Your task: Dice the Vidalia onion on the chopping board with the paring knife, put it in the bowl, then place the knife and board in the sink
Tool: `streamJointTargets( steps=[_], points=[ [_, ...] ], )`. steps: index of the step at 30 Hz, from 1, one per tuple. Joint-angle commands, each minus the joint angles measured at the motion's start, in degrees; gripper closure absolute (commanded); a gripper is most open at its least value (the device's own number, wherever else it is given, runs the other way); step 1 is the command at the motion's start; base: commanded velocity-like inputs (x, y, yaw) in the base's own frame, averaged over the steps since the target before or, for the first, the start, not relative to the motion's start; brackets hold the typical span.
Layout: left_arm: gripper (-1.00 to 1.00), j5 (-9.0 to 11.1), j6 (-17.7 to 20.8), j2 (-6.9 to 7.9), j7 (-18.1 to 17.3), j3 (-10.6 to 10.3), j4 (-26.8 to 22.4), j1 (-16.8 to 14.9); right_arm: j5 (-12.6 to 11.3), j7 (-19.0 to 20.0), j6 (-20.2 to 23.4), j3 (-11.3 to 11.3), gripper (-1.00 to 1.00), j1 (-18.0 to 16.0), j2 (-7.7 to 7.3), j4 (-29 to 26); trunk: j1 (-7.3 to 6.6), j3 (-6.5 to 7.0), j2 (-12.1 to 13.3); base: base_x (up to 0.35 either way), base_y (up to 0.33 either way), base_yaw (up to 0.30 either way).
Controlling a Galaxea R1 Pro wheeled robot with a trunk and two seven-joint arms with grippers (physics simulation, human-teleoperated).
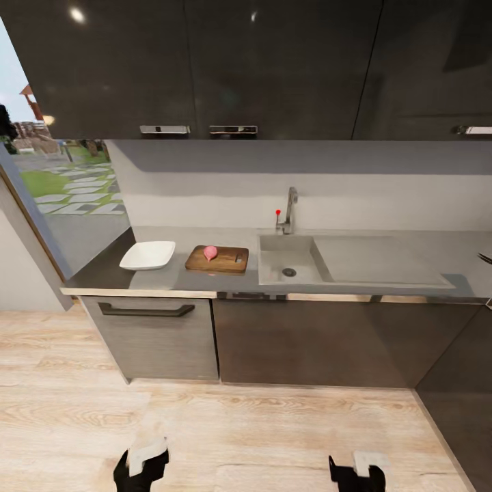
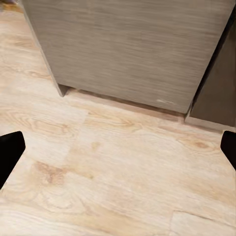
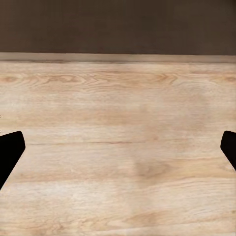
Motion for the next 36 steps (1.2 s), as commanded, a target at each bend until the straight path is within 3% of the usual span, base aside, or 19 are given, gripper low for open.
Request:
streamJointTargets(
  steps=[1,7,9,12,36],
  points=[
    [-1.0,0.1,-2.2,0.0,0.3,-0.6,0.2,0.6,-0.5,-0.3,-0.1,0.5,-1.0,0.0,-0.1,-0.1,0.01,-0.07,-0.1,0.0,0.0,0.0],
    [-1.0,0.1,-5.0,0.14,0.2,-0.6,0.2,1.7,-0.6,-0.2,-5.1,0.7,-1.0,0.0,-0.73,1.2,0.01,-0.07,-0.1,0.0,0.0,0.0],
    [-1.0,0.1,-4.8,0.17,0.3,-0.5,0.1,1.8,-0.7,-0.3,-9.4,0.6,-1.0,-0.1,-1.31,5.7,0.01,-0.07,-0.1,0.0,0.0,0.0],
    [-1.0,0.1,-4.3,0.23,0.3,-0.5,0.1,1.9,-0.7,-0.2,-11.0,0.5,-1.0,-0.1,-1.49,8.2,0.01,-0.07,-0.1,0.0,0.0,0.0],
    [-1.0,0.1,-1.6,0.34,0.4,-0.5,0.1,1.9,-1.1,-0.7,-12.6,0.3,-1.0,0.0,-1.65,9.7,0.01,0.05,-0.1,0.0,0.0,-0.024]
  ],
)
